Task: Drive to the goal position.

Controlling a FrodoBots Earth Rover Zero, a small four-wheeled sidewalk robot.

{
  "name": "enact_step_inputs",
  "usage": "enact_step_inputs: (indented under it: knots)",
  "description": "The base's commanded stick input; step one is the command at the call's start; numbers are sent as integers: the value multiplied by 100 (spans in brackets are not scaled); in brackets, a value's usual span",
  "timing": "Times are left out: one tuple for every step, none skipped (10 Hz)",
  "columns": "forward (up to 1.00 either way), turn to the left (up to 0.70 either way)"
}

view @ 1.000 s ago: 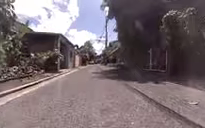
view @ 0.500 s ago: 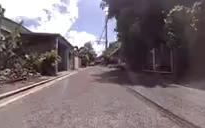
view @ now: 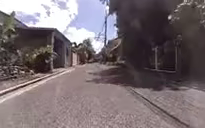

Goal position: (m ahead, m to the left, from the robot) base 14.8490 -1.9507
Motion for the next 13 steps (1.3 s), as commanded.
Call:
enact_step_inputs:
  knots:
    - [85,0]
    - [85,0]
    - [85,0]
    - [85,0]
    - [85,0]
    - [85,0]
    - [85,0]
    - [85,0]
    - [85,0]
    - [85,0]
    - [85,0]
    - [85,0]
    - [85,0]
